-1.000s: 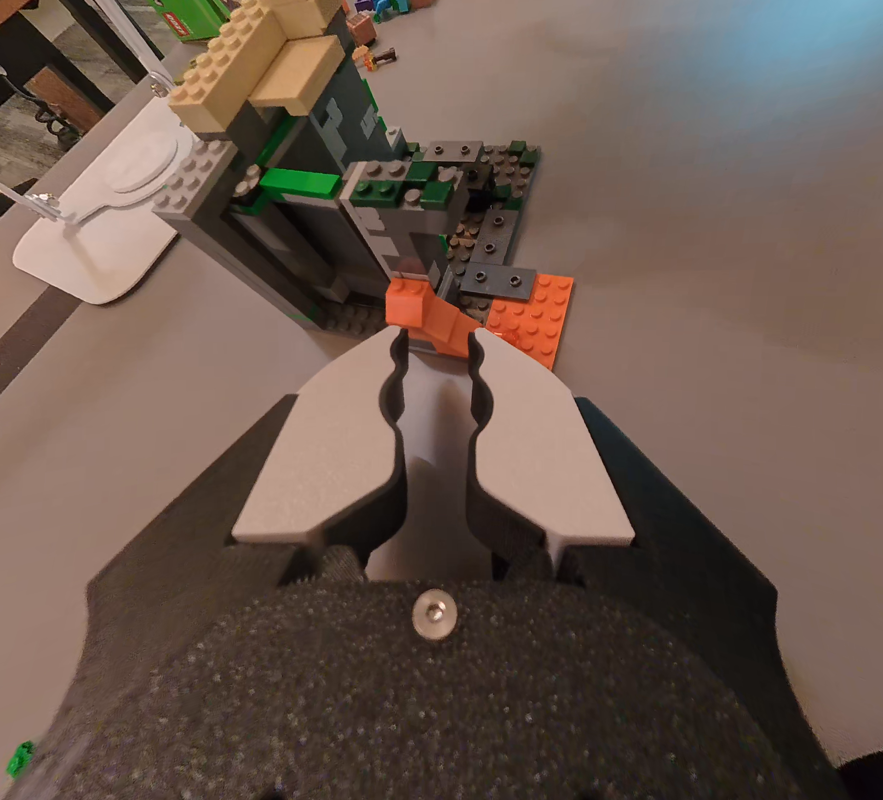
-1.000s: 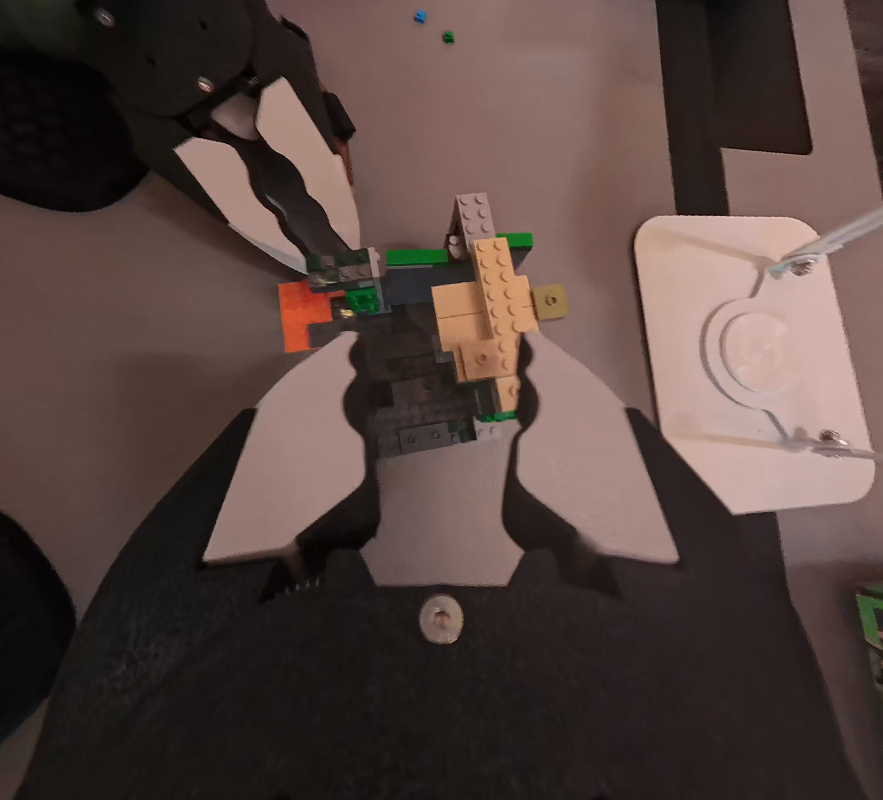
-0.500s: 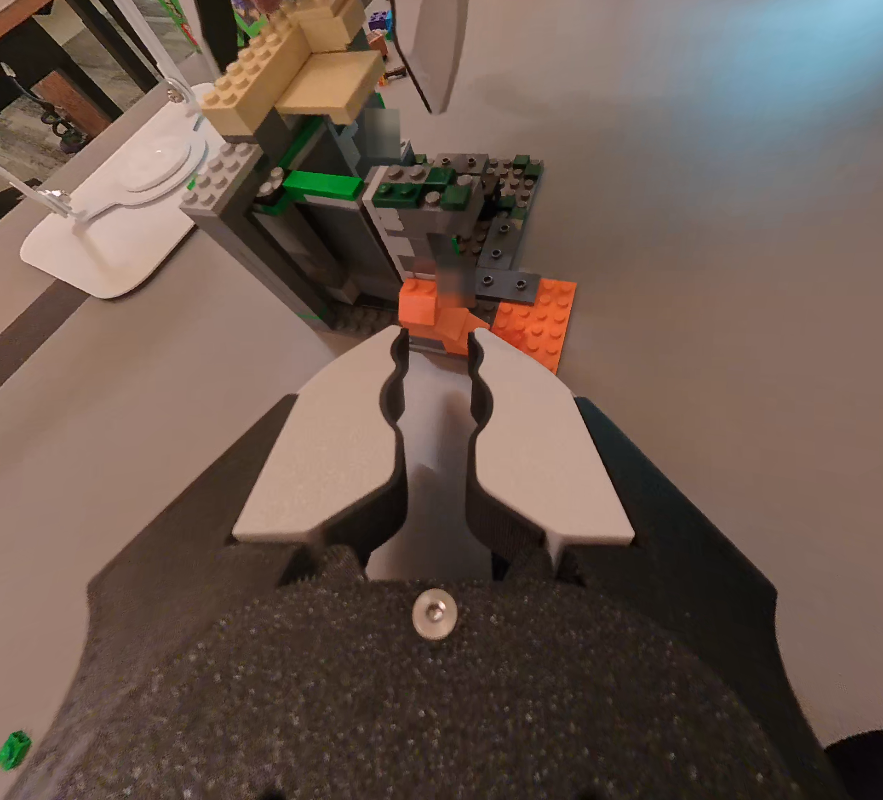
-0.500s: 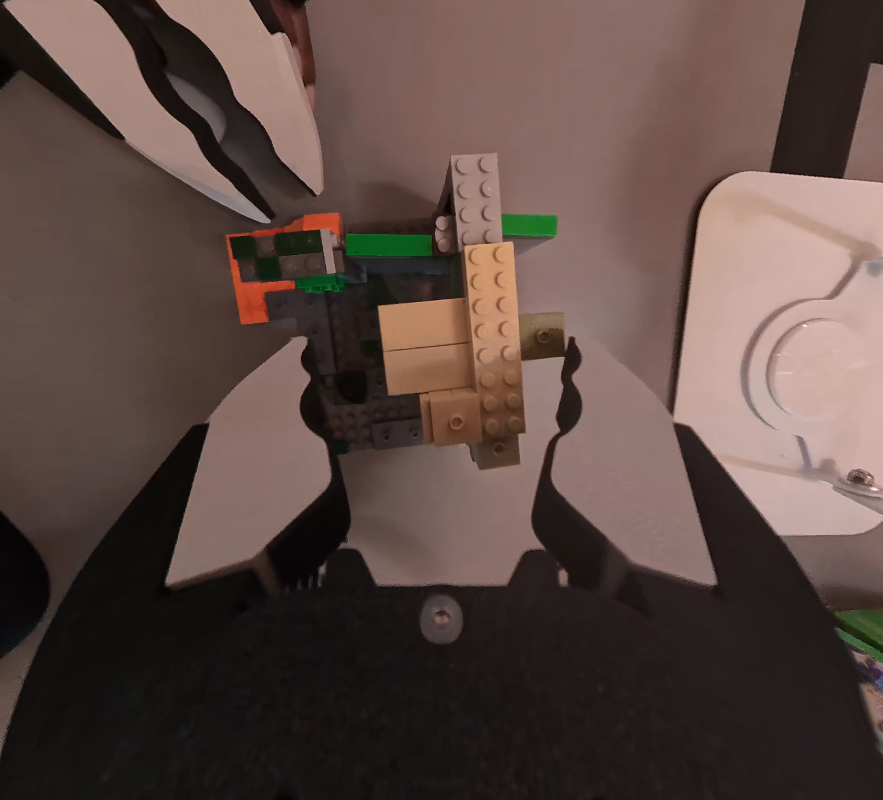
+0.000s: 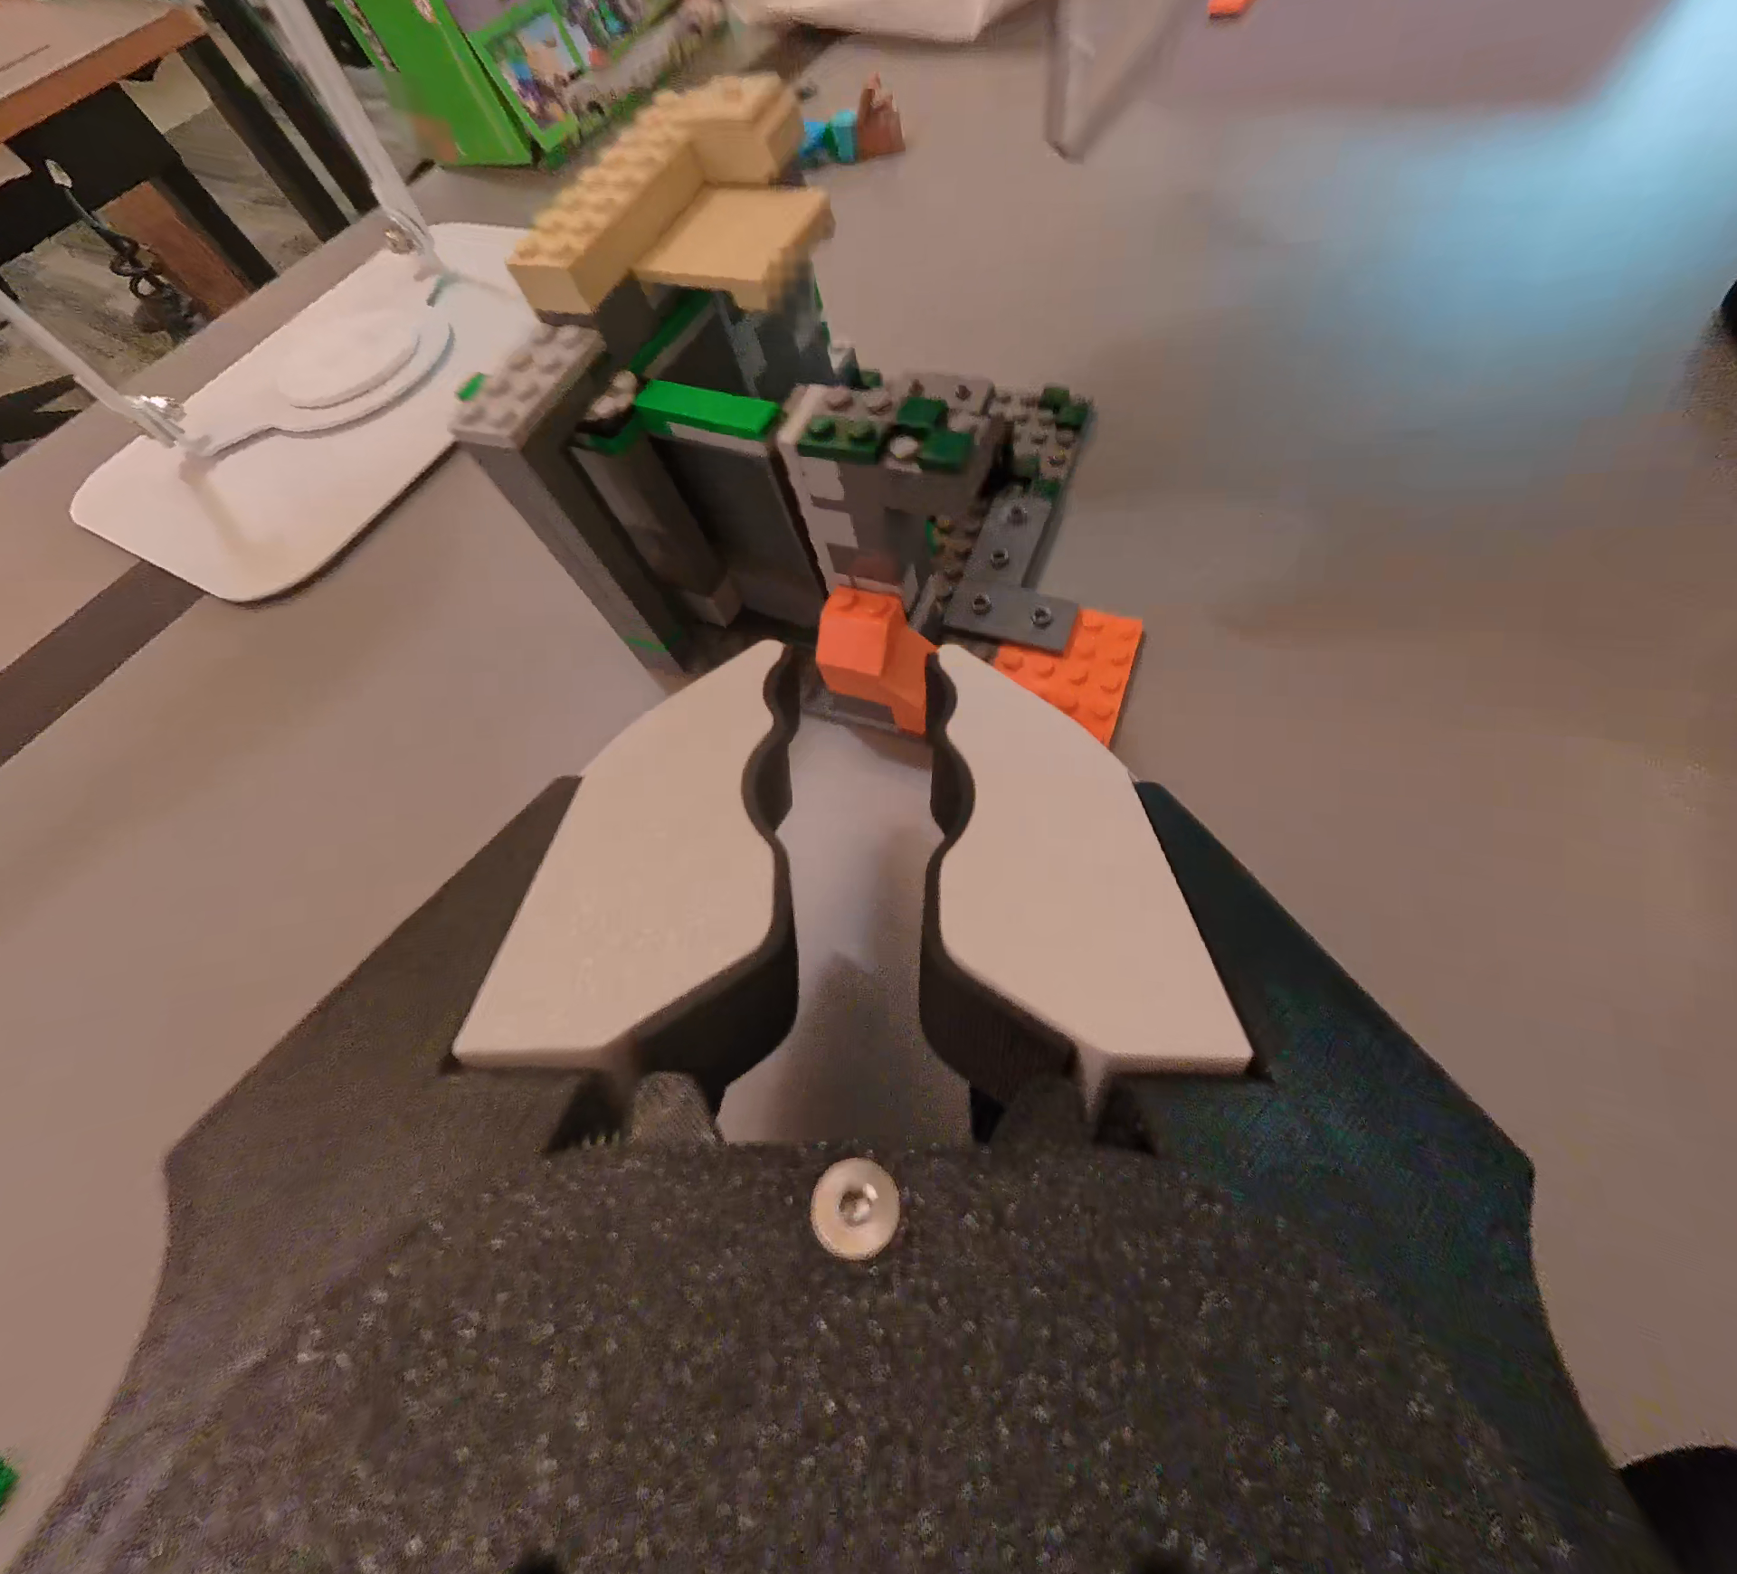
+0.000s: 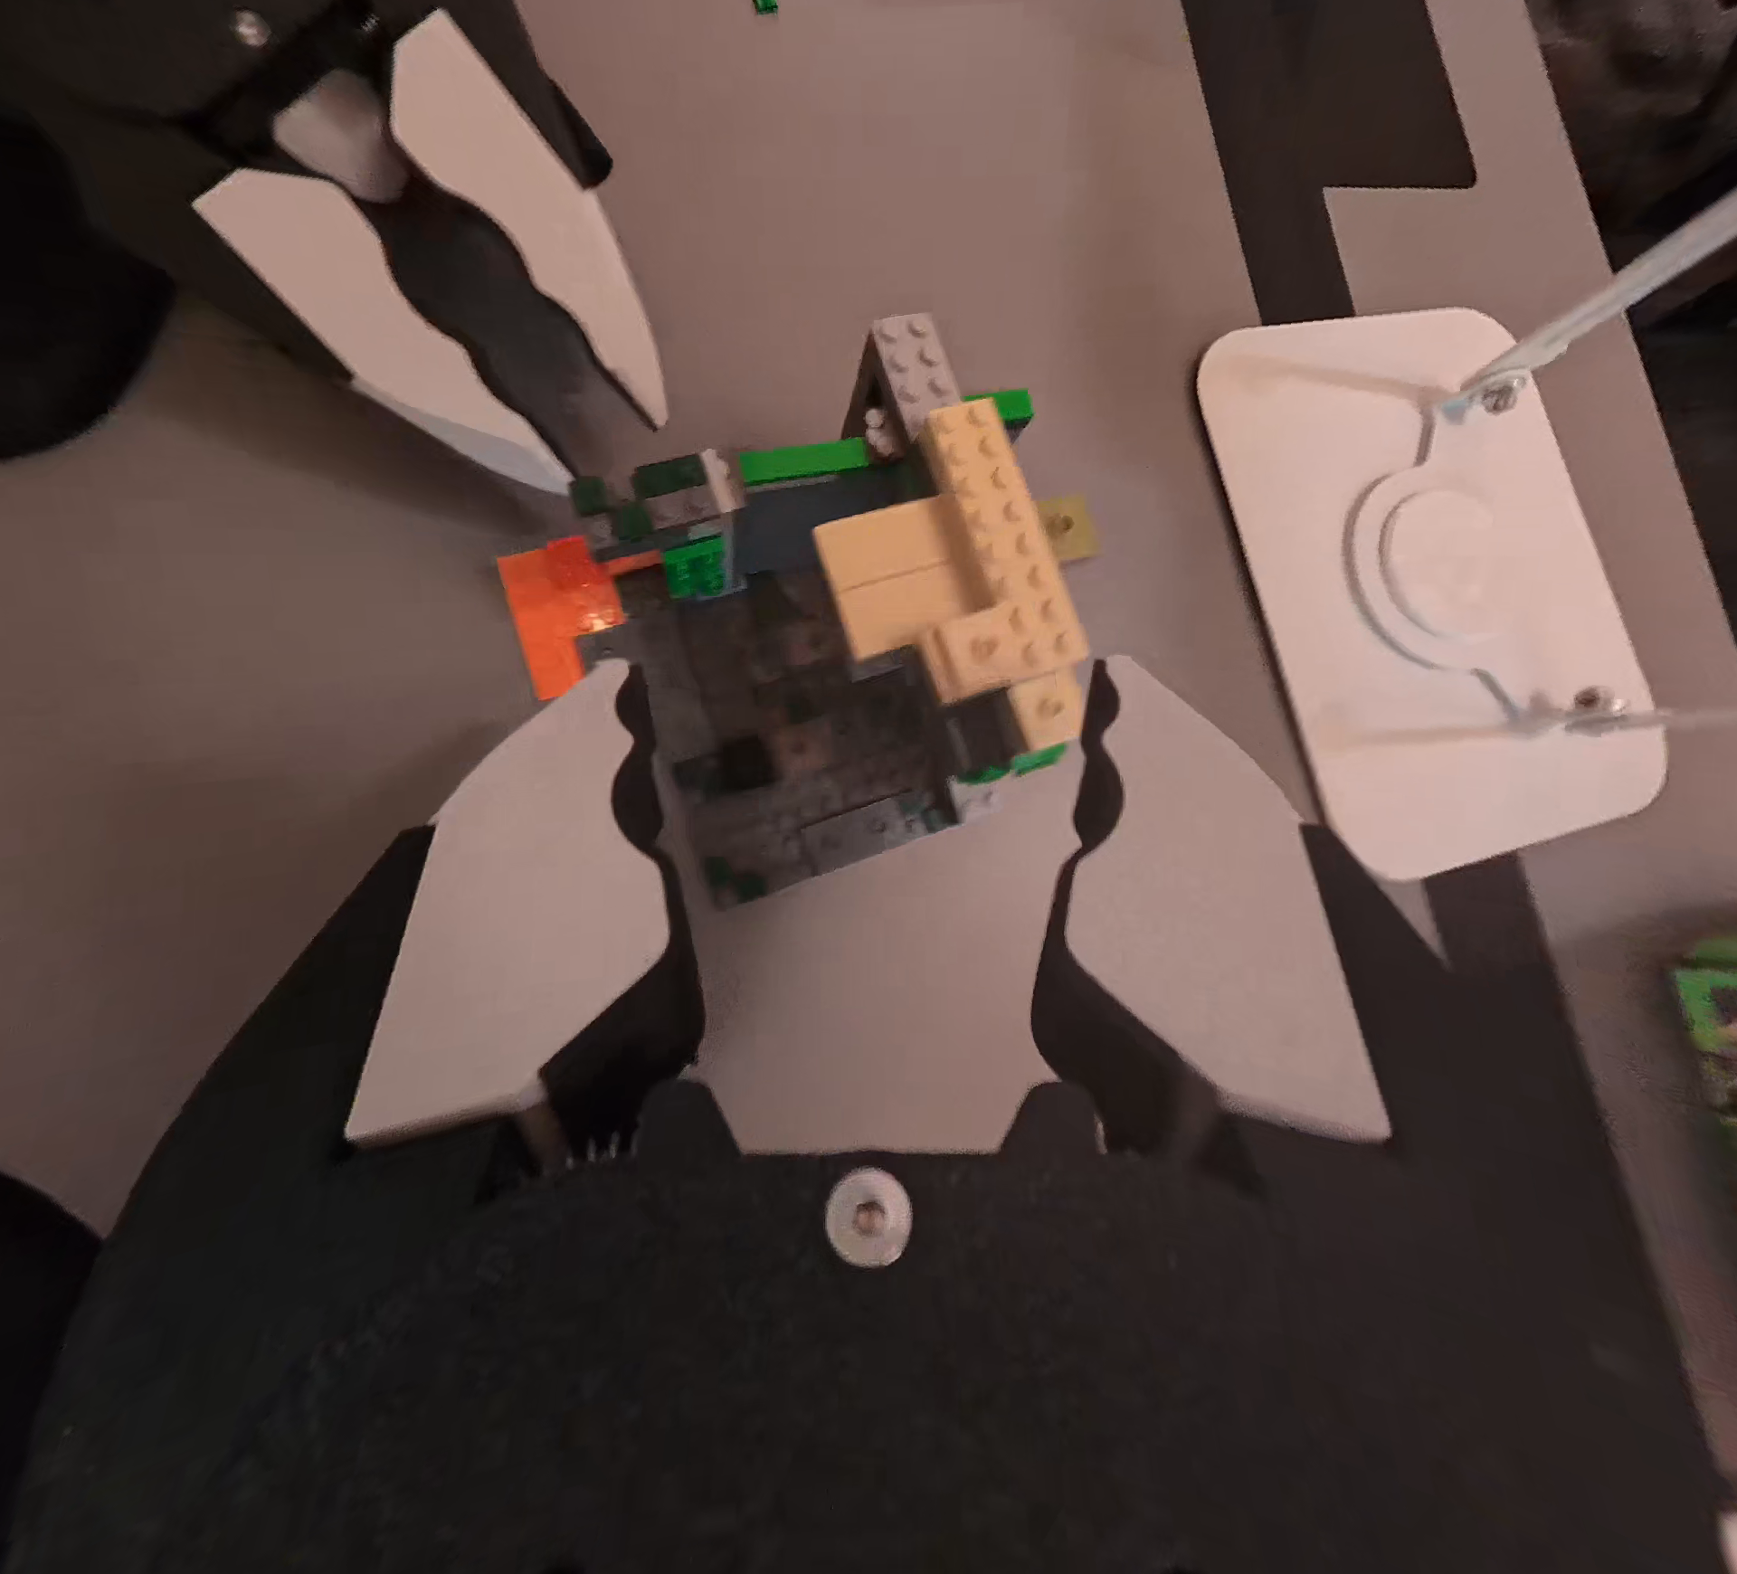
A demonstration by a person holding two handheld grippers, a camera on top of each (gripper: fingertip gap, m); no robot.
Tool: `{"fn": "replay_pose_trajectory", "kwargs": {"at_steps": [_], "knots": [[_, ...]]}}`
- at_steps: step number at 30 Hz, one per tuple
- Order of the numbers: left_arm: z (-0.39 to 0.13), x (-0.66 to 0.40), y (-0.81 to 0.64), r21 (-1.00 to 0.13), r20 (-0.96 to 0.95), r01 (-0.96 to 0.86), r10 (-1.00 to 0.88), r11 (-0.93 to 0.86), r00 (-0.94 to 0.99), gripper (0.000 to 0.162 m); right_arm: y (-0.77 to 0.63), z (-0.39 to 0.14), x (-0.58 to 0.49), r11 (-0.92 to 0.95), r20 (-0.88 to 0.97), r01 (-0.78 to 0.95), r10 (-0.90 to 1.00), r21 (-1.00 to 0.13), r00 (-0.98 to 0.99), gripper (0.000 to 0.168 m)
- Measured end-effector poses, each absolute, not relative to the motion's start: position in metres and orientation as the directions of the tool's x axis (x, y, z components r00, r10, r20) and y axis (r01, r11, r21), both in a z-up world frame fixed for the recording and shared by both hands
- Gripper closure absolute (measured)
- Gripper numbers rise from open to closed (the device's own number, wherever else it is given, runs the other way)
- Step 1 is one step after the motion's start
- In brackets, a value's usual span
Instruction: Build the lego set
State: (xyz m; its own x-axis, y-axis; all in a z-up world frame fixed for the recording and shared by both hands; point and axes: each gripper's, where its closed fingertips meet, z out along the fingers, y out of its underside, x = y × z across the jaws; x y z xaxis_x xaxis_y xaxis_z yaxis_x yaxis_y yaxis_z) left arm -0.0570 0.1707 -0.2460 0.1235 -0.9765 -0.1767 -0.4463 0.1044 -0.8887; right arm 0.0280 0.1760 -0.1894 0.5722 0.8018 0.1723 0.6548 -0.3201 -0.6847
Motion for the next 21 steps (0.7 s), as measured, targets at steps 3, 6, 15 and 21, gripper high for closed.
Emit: {"fn": "replay_pose_trajectory", "kwargs": {"at_steps": [3, 6, 15, 21], "knots": [[-0.231, -0.057, 0.184, -0.925, -0.115, -0.376, -0.979, 0.045, 0.166, 0.133, 0.143, -0.203, 0.022, -0.327, 0.123, 0.565, 0.779, -0.757, 0.615, 0.085], [-0.221, -0.055, 0.203, -0.942, -0.085, -0.335, -0.976, 0.013, 0.202, 0.129, 0.113, -0.218, 0.011, -0.32, 0.08, 0.485, 0.764, -0.814, 0.64, 0.087], [-0.225, -0.035, 0.24, -0.935, -0.121, -0.352, -0.974, 0.048, 0.191, 0.12, 0.098, -0.215, 0.018, -0.232, 0.027, 0.235, 0.655, -0.944, 0.755, 0.154], [-0.232, -0.024, 0.24, -0.929, -0.15, -0.361, -0.974, 0.08, 0.171, 0.122, 0.111, -0.204, 0.042, -0.236, -0.092, 0.048, 0.547, -0.971, 0.832, 0.168]]}}
